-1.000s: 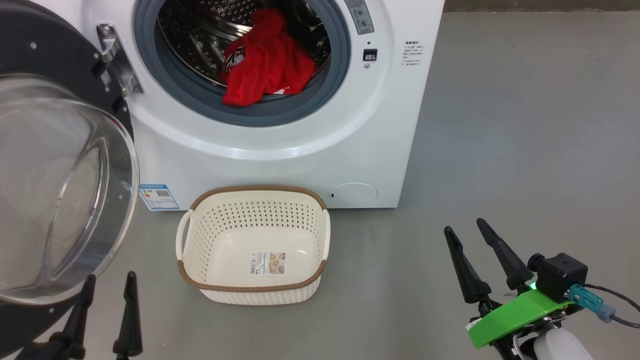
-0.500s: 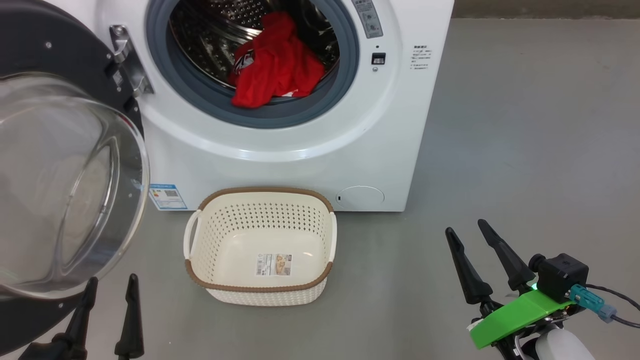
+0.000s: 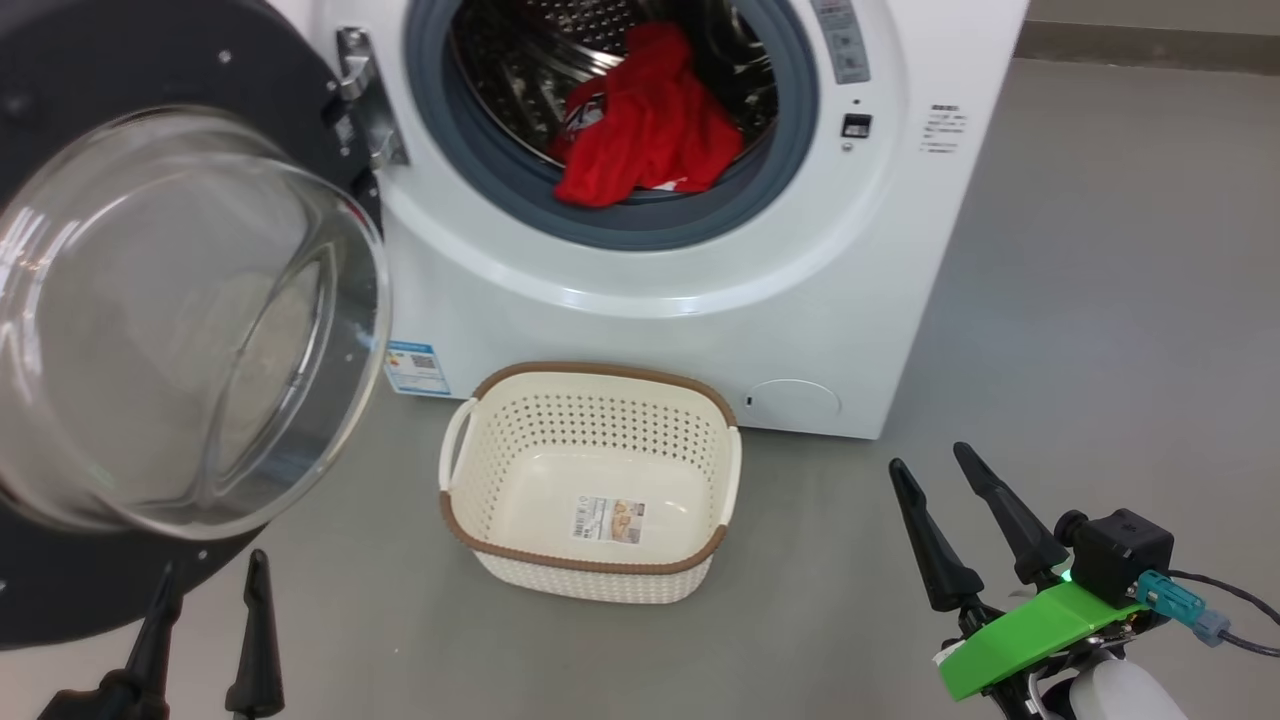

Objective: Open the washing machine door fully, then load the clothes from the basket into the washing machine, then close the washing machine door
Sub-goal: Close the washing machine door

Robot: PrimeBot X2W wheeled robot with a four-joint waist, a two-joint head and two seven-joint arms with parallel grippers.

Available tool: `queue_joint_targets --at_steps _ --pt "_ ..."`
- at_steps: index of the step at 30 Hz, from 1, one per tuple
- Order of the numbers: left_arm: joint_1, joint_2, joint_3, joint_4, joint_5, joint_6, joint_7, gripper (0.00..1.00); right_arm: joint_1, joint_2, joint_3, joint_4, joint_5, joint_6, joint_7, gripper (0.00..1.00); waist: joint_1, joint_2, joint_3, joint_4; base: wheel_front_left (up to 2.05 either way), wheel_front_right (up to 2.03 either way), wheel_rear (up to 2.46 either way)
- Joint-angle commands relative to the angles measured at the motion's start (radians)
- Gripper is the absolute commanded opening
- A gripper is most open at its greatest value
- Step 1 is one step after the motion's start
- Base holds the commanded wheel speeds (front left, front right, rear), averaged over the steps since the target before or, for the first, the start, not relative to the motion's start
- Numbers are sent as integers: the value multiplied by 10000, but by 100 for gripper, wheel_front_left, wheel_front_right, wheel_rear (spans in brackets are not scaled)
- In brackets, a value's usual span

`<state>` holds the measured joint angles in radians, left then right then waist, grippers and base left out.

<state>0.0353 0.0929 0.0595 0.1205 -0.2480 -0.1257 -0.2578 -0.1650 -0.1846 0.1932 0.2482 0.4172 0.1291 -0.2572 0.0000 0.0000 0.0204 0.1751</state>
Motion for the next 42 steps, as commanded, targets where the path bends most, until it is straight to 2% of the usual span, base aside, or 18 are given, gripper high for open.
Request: queue_joint_targets --at_steps 1,20,32,42 --pt "-312 102 411 -278 108 118 -40 100 -87 -71 248 -206 86 16 -46 100 0 0 2 433 0 0 0" --pt "-395 -93 649 -107 263 132 -40 100 -159 -10 312 -156 117 16 -46 100 0 0 -33 2181 0 0 0" --pt "-524 -74 603 22 147 51 -40 100 -298 -29 385 -120 115 16 -46 100 0 0 143 2839 0 0 0" --pt "-558 -83 633 21 154 15 -40 100 -370 -49 474 -69 131 16 -46 100 0 0 216 3091 0 0 0"
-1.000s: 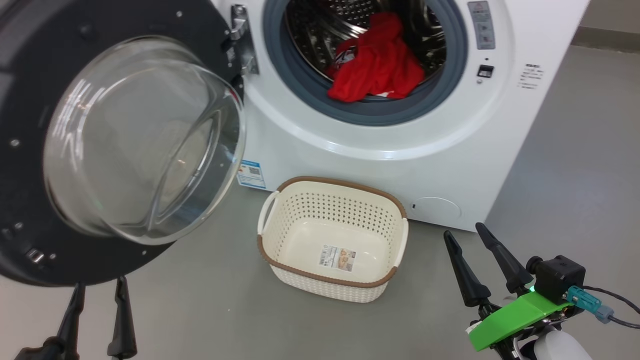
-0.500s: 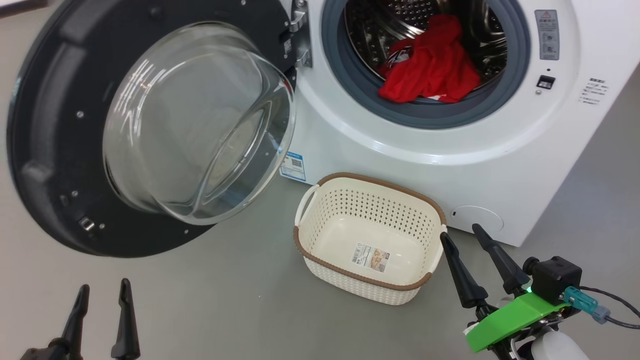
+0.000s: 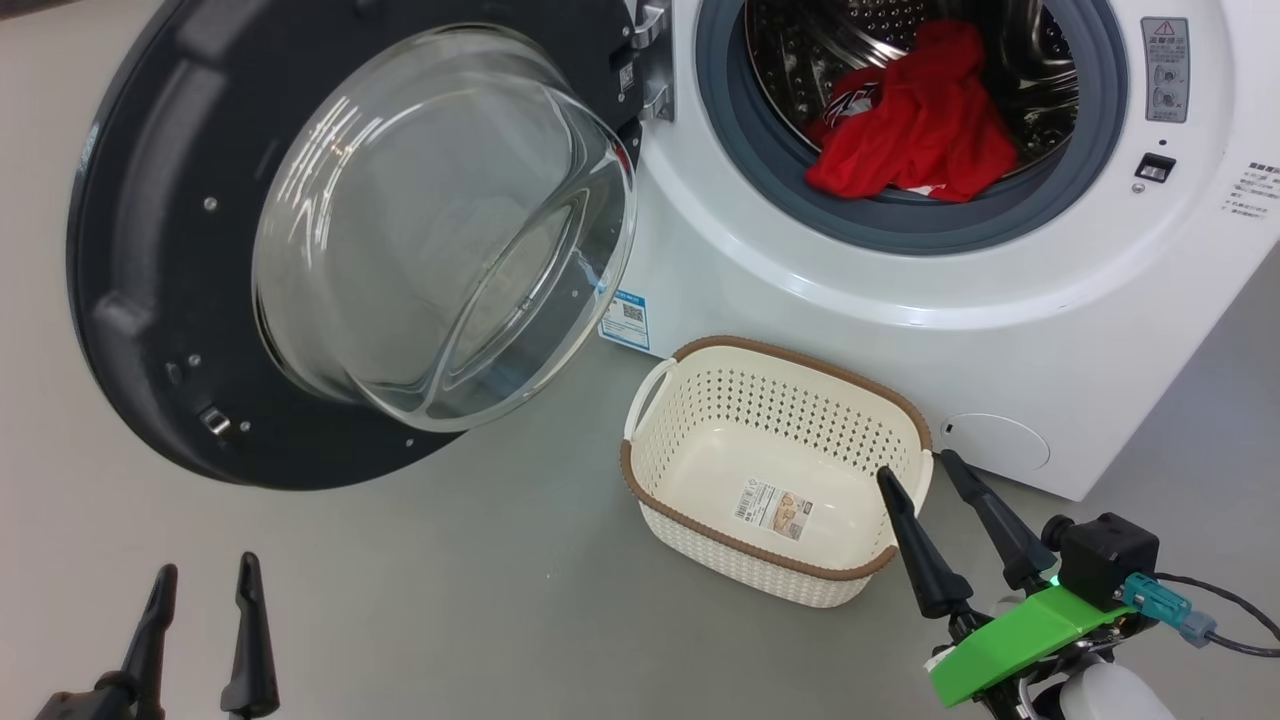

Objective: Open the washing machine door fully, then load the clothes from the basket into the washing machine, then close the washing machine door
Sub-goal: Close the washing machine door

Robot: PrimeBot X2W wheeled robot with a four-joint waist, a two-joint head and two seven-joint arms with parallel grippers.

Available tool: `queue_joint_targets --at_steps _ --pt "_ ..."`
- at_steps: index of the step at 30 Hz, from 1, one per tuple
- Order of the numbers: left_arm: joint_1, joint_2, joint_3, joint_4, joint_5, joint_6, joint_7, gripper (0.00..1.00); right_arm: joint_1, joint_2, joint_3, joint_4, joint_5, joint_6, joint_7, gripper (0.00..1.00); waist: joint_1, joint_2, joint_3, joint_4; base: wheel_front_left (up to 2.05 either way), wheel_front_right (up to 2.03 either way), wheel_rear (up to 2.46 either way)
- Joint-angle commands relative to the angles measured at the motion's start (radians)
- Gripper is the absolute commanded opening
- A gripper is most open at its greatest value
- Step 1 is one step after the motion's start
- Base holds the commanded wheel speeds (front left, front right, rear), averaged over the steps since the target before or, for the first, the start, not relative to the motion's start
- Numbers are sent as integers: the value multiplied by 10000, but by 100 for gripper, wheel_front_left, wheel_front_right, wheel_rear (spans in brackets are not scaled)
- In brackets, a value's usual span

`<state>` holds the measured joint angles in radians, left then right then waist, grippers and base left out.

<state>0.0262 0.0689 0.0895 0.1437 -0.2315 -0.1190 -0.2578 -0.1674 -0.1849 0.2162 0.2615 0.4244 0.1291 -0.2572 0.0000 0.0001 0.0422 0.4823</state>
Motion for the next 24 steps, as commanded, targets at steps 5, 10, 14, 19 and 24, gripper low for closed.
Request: queue_joint_targets --at_steps 5,10,14,19,24 --pt "-475 179 383 -218 -11 -65 -40 100 -346 -36 276 -196 64 16 -46 100 0 -1 -11 20 0 0 0" --pt "-472 178 401 -234 9 -73 -40 100 -346 -37 307 -195 81 16 -46 100 0 -1 -6 -11 0 0 0" --pt "-449 160 404 -276 30 -78 -40 100 -349 -47 292 -199 91 16 -46 100 0 -1 22 -45 0 0 0" --pt "-456 179 443 -296 38 -84 -40 100 -369 -26 305 -184 93 16 -46 100 0 -1 47 -91 0 0 0" --pt "-474 265 485 -311 21 -90 -40 100 -360 -1 322 -171 94 16 -46 100 0 -1 24 -146 0 0 0"
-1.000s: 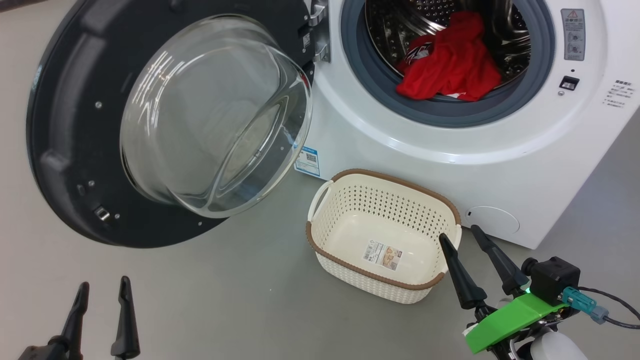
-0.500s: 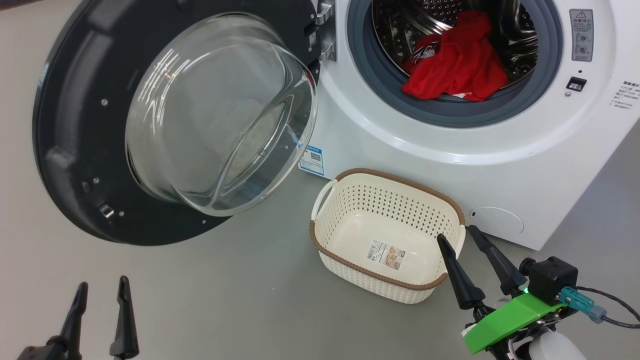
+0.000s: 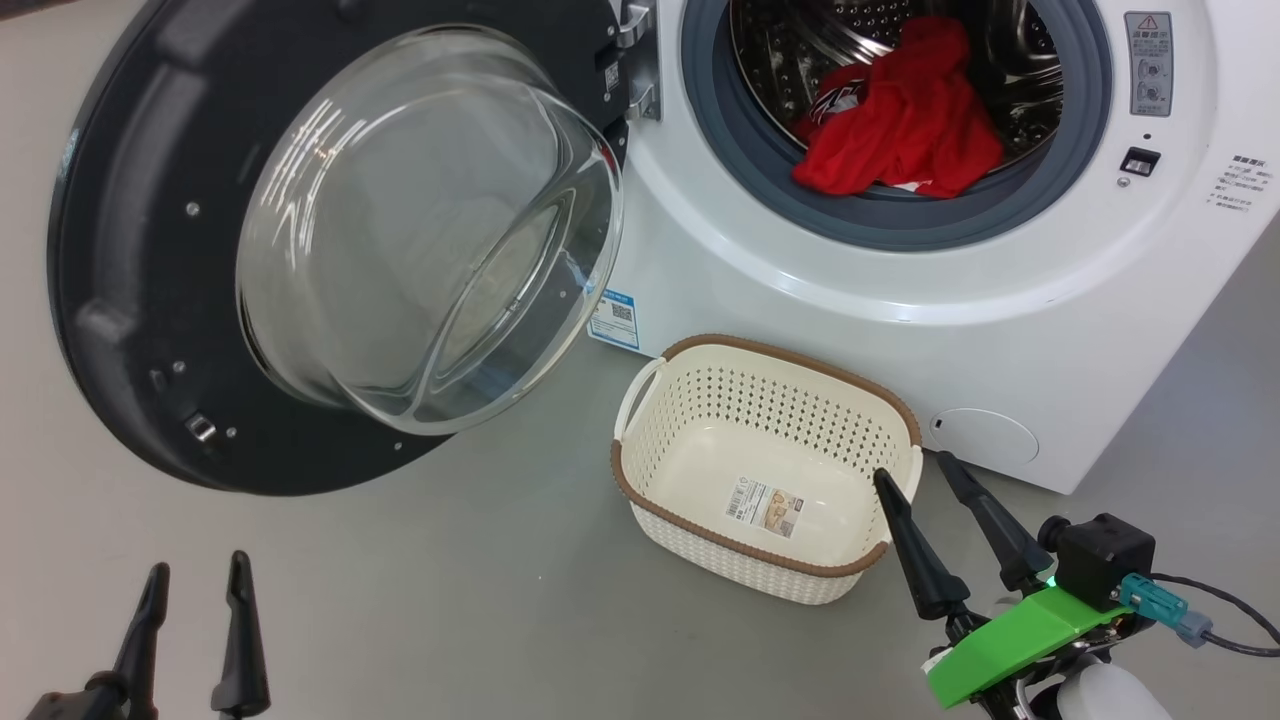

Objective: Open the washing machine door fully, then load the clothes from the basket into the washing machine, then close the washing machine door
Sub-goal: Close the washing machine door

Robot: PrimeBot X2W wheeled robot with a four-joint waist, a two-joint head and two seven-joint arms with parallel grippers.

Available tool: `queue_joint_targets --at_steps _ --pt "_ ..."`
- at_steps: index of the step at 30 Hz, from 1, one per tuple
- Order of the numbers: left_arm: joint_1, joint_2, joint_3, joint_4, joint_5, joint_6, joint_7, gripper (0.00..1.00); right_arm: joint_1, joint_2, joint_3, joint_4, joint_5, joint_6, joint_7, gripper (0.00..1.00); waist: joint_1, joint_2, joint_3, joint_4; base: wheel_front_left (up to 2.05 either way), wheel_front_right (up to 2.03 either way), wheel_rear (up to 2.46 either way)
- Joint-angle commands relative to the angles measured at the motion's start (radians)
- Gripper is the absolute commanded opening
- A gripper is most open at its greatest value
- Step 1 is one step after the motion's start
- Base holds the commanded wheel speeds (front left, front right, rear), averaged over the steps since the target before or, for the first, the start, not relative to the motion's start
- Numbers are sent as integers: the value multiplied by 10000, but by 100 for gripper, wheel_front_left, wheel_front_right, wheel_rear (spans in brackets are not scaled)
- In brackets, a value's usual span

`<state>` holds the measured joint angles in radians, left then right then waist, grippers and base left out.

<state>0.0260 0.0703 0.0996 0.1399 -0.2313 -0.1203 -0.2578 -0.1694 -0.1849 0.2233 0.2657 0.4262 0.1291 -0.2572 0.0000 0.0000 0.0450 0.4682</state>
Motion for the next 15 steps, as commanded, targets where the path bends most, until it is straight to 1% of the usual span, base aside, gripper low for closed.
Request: queue_joint_targets --at_steps 1,3,4,5,6,7,12,15 --pt "-479 277 388 -275 9 -78 -40 89 -335 2 249 -212 80 16 -46 100 0 0 -14 -12 0 0 0" --pt "-494 344 396 -281 -9 -80 -40 47 -319 15 250 -201 90 16 -46 100 0 0 -46 -24 0 0 0" --pt "-500 385 398 -287 -12 -81 -40 38 -311 24 254 -195 98 16 -46 100 0 0 -65 -29 0 0 0" --pt "-524 494 381 -307 -17 -84 -40 15 -292 44 258 -186 113 16 -46 100 0 0 -103 -37 0 0 0" --pt "-539 559 361 -329 -18 -85 -40 5 -282 55 256 -185 117 16 -46 100 0 0 -122 -38 0 0 0" --pt "-559 627 338 -361 -31 -86 -38 0 -271 65 251 -186 119 16 -46 100 0 0 -141 -37 0 0 0" --pt "-824 1126 334 -726 -300 -94 179 0 -202 115 215 -201 119 16 -46 100 0 0 -229 -23 0 0 0" --pt "-1044 1530 405 -1180 -422 -96 433 0 -167 146 205 -226 117 16 -46 100 0 0 -226 -14 0 0 0"
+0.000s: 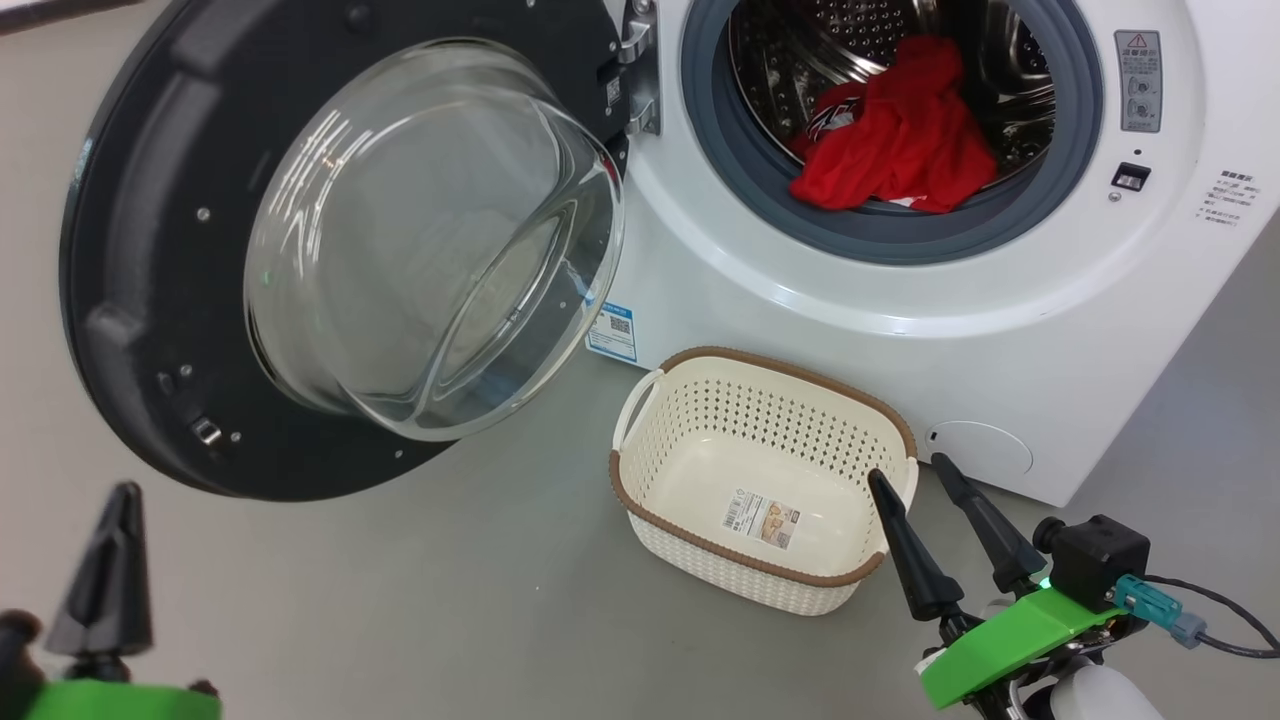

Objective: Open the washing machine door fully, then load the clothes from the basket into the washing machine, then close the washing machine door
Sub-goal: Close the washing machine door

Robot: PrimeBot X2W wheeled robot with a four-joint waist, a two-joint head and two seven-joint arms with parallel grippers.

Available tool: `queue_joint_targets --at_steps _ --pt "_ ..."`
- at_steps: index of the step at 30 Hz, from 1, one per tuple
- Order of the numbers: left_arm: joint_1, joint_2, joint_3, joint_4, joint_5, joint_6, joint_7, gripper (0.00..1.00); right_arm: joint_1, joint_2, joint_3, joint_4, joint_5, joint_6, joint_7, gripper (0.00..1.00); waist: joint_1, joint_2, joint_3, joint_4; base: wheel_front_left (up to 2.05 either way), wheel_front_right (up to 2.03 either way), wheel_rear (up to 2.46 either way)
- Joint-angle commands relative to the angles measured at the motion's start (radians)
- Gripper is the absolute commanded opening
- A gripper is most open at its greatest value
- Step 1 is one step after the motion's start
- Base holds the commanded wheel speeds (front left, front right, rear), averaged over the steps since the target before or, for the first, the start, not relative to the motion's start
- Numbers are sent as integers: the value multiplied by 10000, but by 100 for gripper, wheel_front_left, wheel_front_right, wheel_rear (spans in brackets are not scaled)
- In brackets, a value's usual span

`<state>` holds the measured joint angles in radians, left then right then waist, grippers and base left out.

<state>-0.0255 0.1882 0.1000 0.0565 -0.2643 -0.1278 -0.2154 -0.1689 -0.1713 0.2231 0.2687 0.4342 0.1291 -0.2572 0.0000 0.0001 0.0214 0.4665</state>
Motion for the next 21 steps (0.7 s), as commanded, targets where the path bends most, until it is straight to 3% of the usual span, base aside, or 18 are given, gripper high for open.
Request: queue_joint_targets --at_steps 1,13,21 --pt "-630 463 502 -495 -192 -21 89 0 -167 18 205 -266 31 16 -46 100 0 -1 22 3 0 0 0" --pt "-2503 2175 1369 -1534 -2348 -26 1505 0 -268 15 210 -303 -40 16 -46 100 0 -1 298 -57 0 0 0" --pt "-4307 3107 2157 234 -5406 -27 2764 0 -492 -18 221 -292 -91 16 -46 100 0 -1 681 -315 0 0 0"
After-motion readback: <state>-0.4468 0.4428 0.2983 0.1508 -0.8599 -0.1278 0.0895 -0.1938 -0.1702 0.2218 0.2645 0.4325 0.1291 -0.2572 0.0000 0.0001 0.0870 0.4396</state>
